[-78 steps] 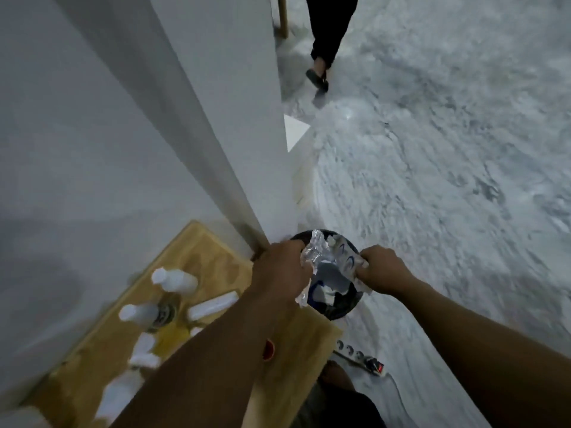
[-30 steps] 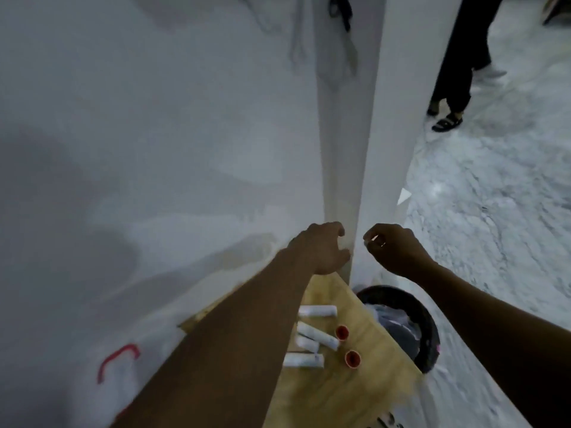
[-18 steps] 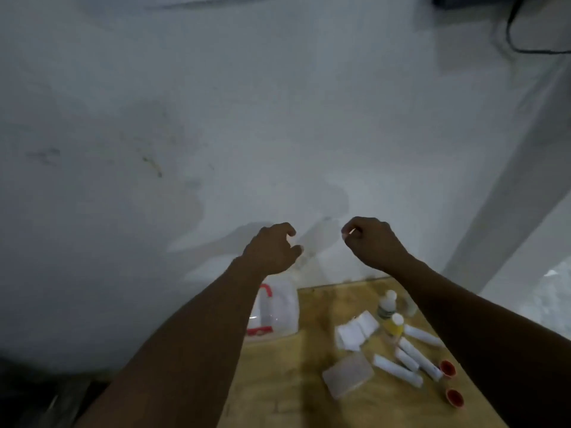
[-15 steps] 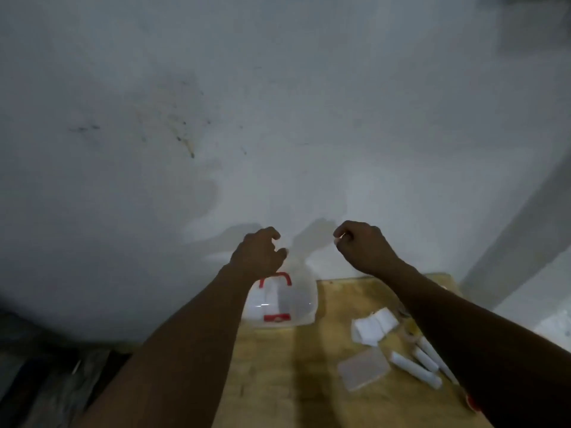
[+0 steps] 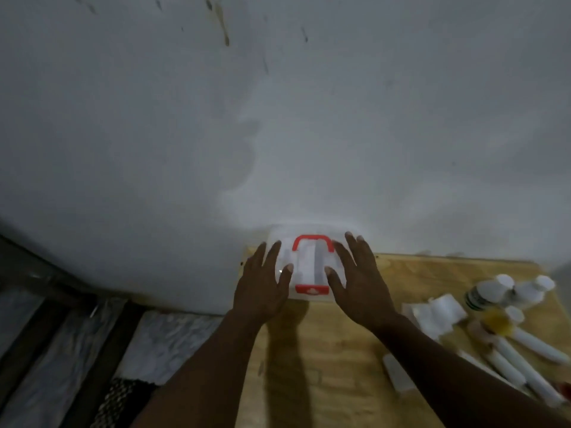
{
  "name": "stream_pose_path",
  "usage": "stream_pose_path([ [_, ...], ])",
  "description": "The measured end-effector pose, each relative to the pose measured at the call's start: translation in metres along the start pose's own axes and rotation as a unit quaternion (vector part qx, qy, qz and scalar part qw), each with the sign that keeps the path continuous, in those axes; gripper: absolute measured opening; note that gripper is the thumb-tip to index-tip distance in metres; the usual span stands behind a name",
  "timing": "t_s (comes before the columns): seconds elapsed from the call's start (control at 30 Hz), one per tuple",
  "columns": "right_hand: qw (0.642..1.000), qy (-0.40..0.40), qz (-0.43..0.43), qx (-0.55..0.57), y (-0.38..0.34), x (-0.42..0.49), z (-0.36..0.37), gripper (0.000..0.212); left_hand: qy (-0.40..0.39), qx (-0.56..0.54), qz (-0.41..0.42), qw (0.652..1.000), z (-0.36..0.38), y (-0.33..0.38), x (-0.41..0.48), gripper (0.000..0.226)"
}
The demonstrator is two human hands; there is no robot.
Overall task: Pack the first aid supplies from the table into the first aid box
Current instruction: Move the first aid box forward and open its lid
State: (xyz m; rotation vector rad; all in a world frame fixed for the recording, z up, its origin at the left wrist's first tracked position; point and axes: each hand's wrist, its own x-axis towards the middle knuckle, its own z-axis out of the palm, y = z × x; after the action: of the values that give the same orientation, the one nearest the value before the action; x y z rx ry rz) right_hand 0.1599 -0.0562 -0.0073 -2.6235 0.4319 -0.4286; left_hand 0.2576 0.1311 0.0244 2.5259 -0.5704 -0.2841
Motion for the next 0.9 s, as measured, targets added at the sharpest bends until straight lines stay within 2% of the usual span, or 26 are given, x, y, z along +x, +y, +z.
stream_pose_path([
  [0.13,0.999,0.043,0.004,0.007,0.001,-0.001,0.010,0.063,0.049,-0.054,0.010,0.997,0.023,-0.006,-0.009,0.068],
  [0.4,0.999,0.047,-0.021,-0.001,-0.001,-0.022,0.001,0.058,0.106,-0.023,0.053,0.993,0.028,-0.018,-0.039,0.067],
  [0.63,1.000,0.006,-0.008,-0.003,-0.023,-0.109,-0.033,0.059,0.049,0.025,0.075,0.996,0.009,-0.024,-0.116,0.073],
  [0.73,1.000,0.011,-0.010,-0.003,-0.030,-0.142,-0.038,0.059,0.041,0.025,0.080,0.996,0.014,-0.021,-0.147,0.071],
  [0.9,1.000,-0.003,-0.004,-0.005,-0.036,-0.161,-0.044,0.058,0.031,0.041,0.072,0.996,0.011,-0.017,-0.166,0.073],
])
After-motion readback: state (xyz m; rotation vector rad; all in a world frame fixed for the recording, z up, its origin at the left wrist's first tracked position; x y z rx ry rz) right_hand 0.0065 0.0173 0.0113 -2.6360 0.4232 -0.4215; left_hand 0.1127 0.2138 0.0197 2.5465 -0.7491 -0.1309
